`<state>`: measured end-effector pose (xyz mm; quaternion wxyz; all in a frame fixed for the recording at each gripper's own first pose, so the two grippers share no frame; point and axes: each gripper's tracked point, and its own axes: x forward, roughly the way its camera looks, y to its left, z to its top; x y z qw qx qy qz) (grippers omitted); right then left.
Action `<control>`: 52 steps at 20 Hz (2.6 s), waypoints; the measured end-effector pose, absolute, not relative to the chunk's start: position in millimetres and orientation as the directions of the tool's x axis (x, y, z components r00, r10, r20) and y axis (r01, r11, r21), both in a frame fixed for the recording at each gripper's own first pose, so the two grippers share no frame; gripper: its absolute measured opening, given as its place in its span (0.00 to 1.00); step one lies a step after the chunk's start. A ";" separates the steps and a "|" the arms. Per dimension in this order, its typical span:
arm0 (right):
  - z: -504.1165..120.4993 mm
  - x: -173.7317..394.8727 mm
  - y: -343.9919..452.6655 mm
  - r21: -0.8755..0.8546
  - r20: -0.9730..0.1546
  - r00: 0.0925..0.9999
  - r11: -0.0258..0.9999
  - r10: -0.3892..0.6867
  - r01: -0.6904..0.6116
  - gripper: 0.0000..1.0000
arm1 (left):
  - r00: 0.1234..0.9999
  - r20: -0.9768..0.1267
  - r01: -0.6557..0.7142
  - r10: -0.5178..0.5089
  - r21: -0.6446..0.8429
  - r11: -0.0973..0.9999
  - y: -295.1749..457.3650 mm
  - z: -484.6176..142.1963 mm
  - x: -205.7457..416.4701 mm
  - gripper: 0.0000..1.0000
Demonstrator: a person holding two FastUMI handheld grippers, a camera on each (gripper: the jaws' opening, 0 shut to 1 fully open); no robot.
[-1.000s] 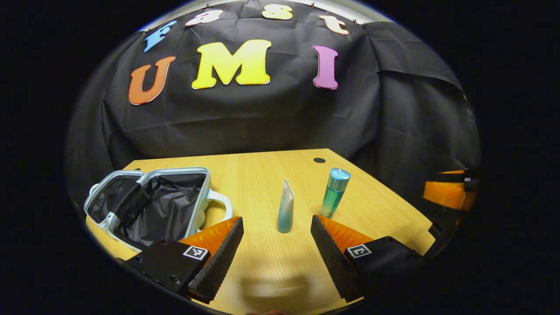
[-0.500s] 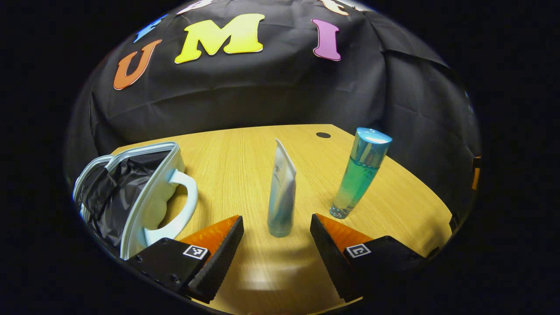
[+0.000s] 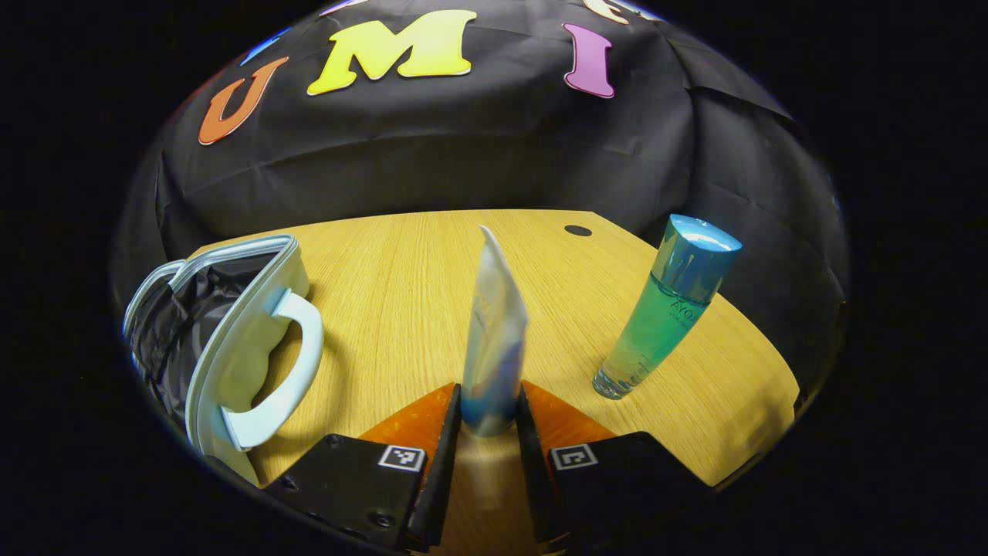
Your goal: First open the suitcase, pack the skin care products into it, and then close the suitcase.
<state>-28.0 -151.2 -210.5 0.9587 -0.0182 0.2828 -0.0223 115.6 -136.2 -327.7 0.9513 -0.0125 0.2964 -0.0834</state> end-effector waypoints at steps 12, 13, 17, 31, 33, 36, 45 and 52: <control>-267.7 25.0 -82.3 0.025 -0.590 0.798 0.990 0.126 -0.138 0.80 | 0.796 -0.557 0.195 -0.237 -0.135 0.972 -126.6 -280.3 79.6 0.38; -272.2 32.9 -75.3 0.043 -0.592 0.793 0.989 0.142 -0.145 0.80 | 0.794 -0.562 0.185 -0.230 -0.138 0.973 -122.6 -276.5 73.9 0.38; -286.2 65.8 -47.9 0.072 -0.597 0.779 0.980 0.192 -0.186 0.80 | 0.787 -0.585 0.127 -0.197 -0.160 0.979 -106.1 -262.9 49.2 0.38; -315.4 121.7 -25.8 0.051 -0.617 0.775 0.990 0.137 -0.135 0.58 | 0.798 -0.592 0.011 -0.112 -0.172 0.985 -50.4 -230.2 18.1 0.38; -315.7 126.6 -25.3 0.035 -0.615 0.779 0.991 0.121 -0.126 0.38 | 0.801 -0.590 -0.004 -0.102 -0.177 0.984 -41.5 -228.2 16.6 0.37; -315.1 126.1 -25.6 0.048 -0.631 0.768 0.993 0.114 -0.108 0.35 | 0.803 -0.590 -0.032 -0.082 -0.180 0.983 -24.2 -223.8 15.0 0.37; -272.2 103.2 -4.2 0.158 -0.637 0.748 0.981 0.186 -0.110 0.33 | 0.771 -0.636 -0.113 -0.011 -0.155 0.981 96.3 -207.5 34.1 0.38; -226.5 59.0 7.1 0.203 -0.627 0.741 0.969 0.241 -0.143 0.32 | 0.602 -0.788 -0.107 -0.130 -0.241 0.965 142.9 -259.4 45.6 0.37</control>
